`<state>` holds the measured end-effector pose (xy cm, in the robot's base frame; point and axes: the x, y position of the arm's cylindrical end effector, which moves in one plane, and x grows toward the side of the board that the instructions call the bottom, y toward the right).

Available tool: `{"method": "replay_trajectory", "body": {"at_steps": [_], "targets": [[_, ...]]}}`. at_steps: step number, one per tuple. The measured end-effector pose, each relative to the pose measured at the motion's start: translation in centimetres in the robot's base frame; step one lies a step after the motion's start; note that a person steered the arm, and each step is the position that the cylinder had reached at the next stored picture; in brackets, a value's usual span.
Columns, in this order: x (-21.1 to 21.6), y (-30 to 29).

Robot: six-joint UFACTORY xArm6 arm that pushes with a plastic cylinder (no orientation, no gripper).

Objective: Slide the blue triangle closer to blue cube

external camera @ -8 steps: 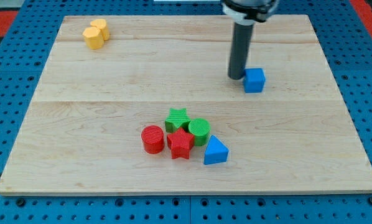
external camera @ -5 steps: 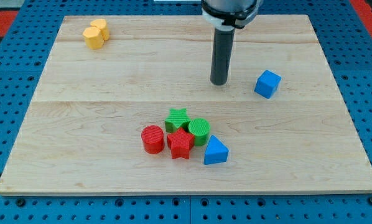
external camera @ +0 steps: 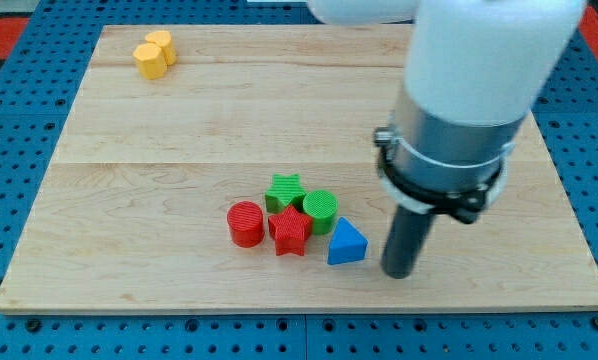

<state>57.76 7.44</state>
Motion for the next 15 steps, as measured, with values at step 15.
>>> {"method": "replay_trajectory", "body": {"at_steps": [15], "targets": [[-12.5, 3.2]]}}
